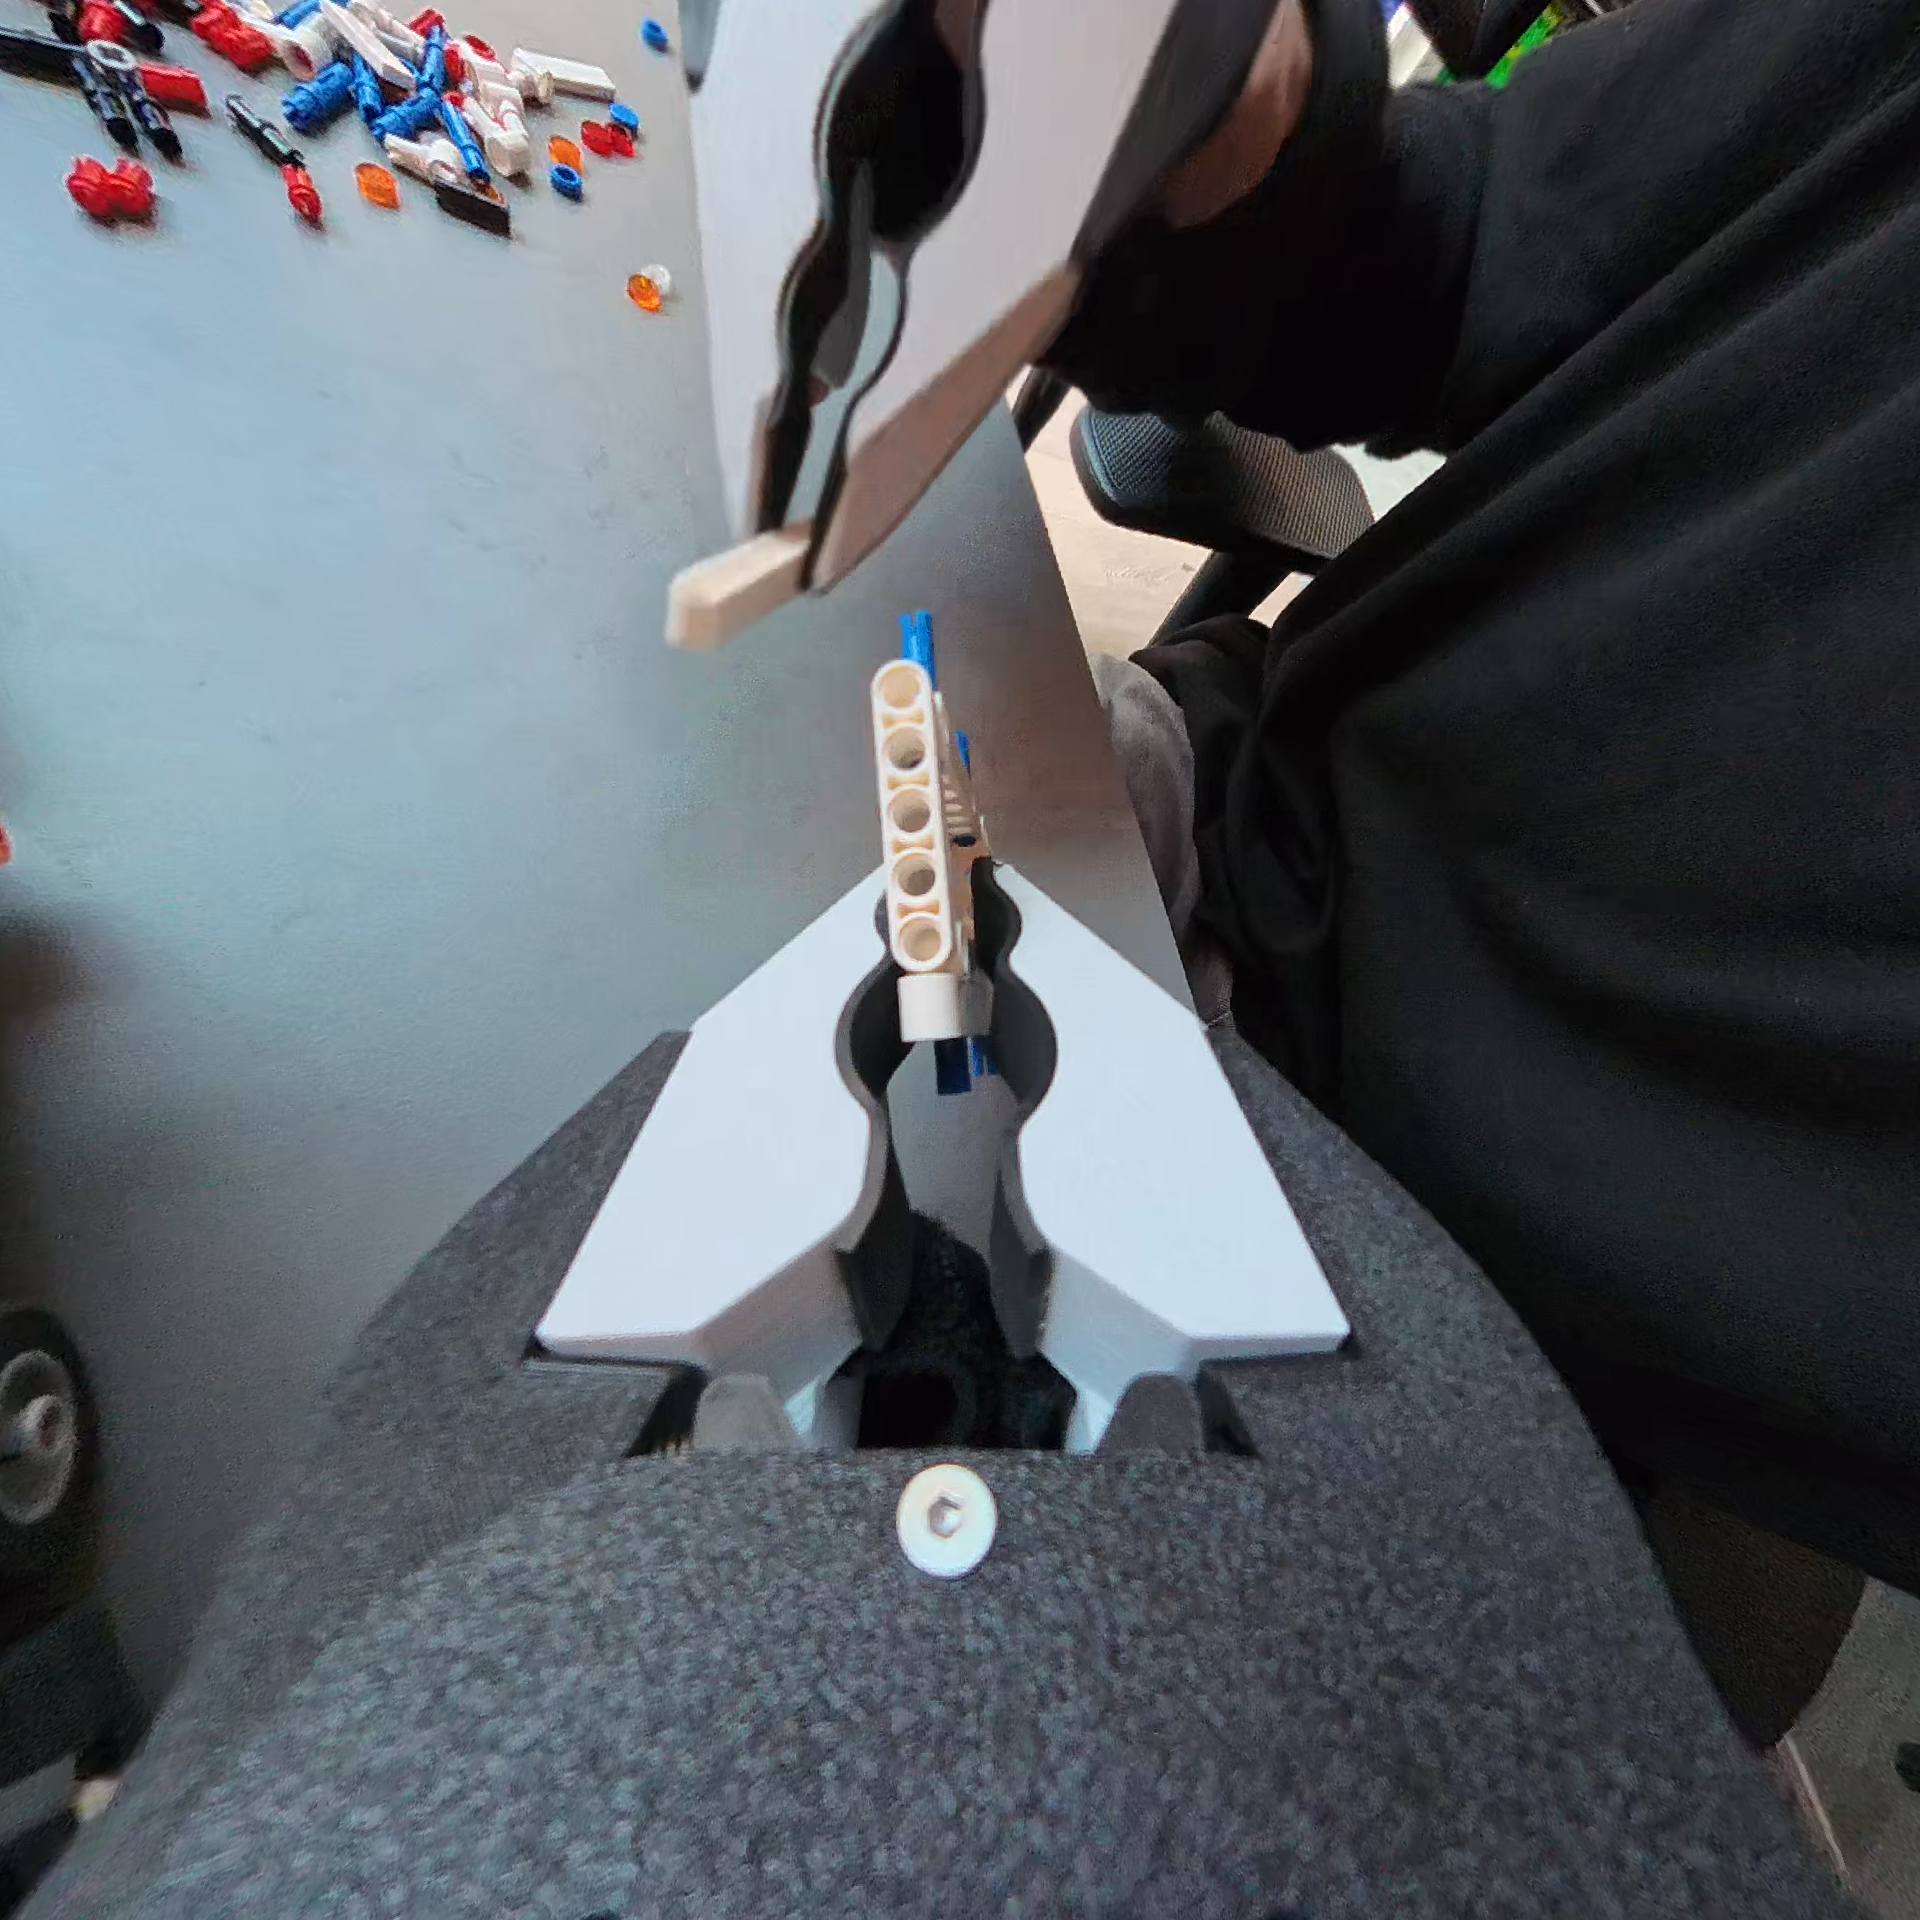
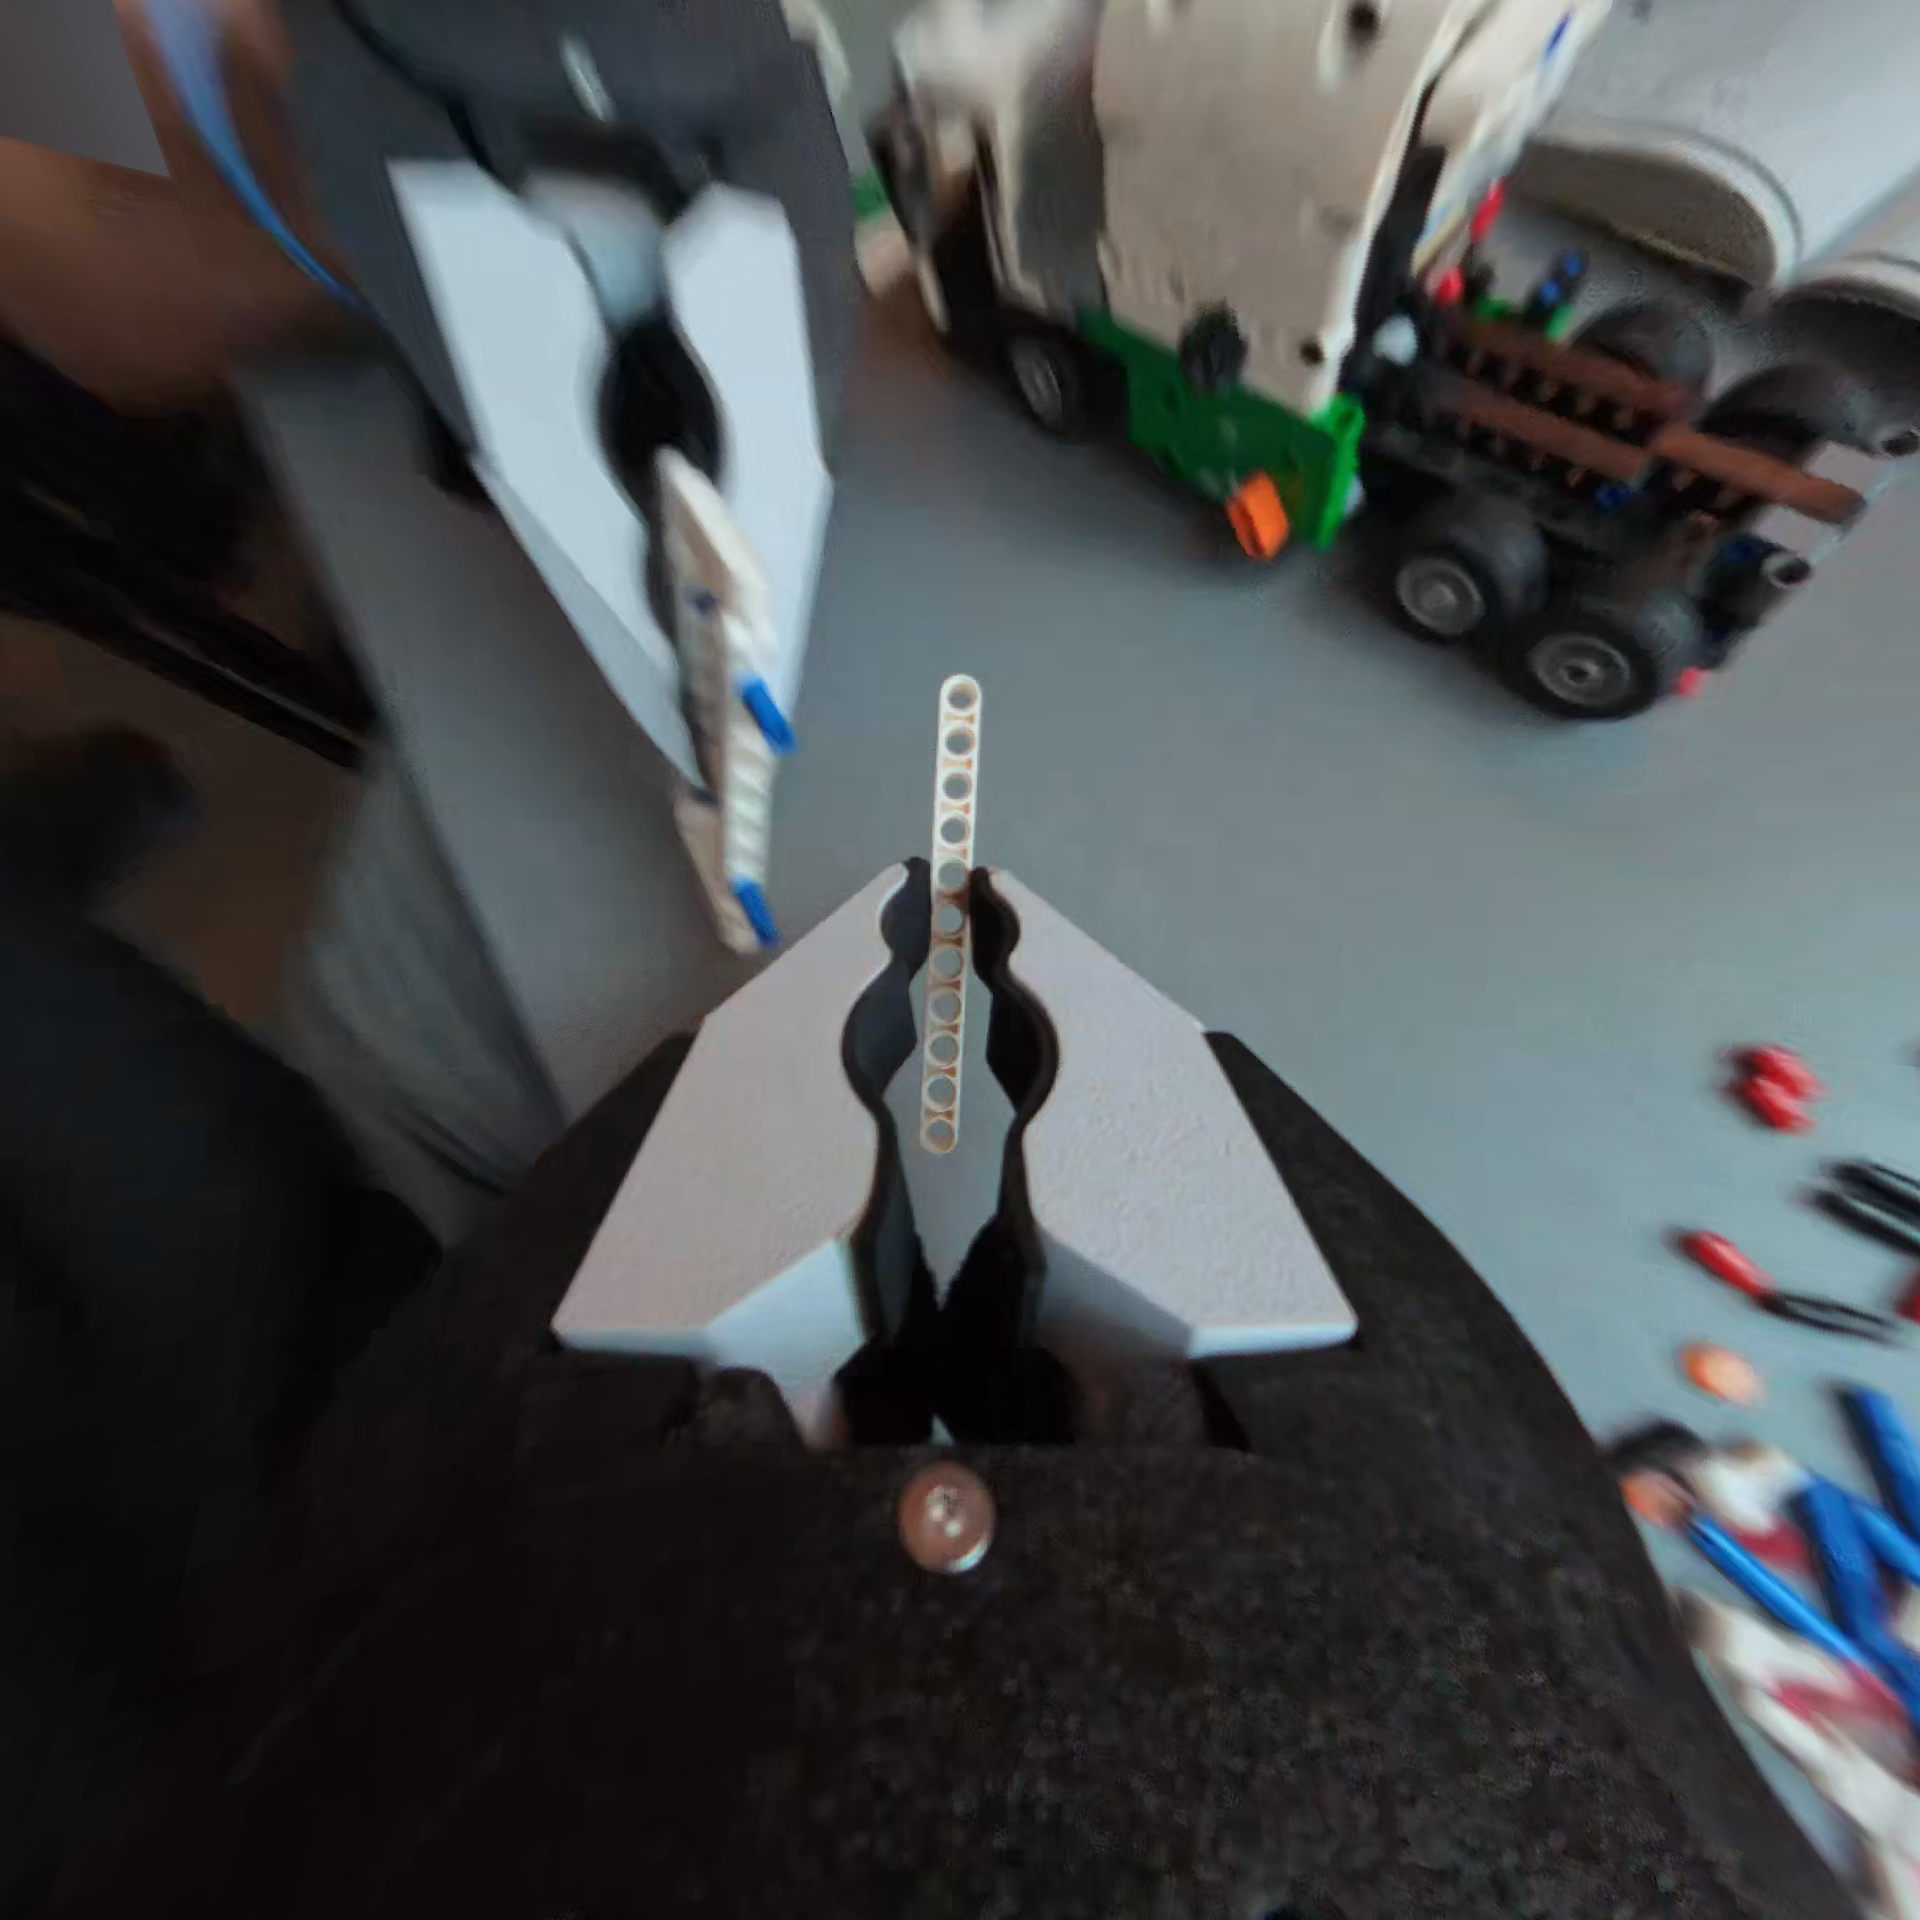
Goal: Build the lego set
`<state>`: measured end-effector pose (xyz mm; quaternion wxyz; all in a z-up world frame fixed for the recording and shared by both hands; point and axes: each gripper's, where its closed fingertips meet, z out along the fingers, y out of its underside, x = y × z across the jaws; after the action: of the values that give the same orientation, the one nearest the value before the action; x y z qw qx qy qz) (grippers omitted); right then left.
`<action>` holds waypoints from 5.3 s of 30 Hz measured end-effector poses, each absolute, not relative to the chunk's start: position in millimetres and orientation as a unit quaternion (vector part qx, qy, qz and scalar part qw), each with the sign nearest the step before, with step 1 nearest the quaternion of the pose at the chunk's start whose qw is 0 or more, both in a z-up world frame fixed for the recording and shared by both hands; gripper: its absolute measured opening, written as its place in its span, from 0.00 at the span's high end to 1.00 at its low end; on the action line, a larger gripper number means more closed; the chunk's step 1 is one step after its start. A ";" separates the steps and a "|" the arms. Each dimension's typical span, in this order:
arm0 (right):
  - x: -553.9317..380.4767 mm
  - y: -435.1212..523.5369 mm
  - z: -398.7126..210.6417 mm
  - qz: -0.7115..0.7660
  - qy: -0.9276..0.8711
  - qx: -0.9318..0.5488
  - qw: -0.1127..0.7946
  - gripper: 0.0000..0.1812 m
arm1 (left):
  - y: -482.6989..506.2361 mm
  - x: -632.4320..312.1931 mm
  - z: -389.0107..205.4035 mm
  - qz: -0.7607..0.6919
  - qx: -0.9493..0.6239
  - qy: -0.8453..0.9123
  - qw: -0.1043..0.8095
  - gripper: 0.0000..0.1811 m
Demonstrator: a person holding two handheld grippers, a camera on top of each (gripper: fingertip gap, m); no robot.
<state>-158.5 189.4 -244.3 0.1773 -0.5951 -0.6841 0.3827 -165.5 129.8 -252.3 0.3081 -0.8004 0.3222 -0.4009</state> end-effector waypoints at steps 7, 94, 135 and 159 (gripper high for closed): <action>-160.8 164.8 -222.7 0.623 -0.538 -0.561 0.092 0.97 | 132.9 -160.0 -251.7 -0.445 -0.791 0.291 0.302 0.96; -171.4 165.1 -240.8 0.594 -0.545 -0.589 0.046 0.97 | 147.7 -162.6 -252.0 -0.438 -0.802 0.255 0.315 0.93; -159.9 137.3 -240.4 0.599 -0.611 -0.505 -0.115 0.97 | 125.3 -143.7 -253.5 -0.496 -0.779 0.296 0.243 0.95; -155.2 142.2 -241.4 0.595 -0.598 -0.537 -0.007 0.87 | 139.9 -153.1 -247.5 -0.489 -0.783 0.257 0.285 0.96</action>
<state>-155.2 142.2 -241.4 -0.0075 -0.5365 -0.5983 0.5951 -153.1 139.9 -247.5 0.2845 -0.7834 0.2570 -0.4892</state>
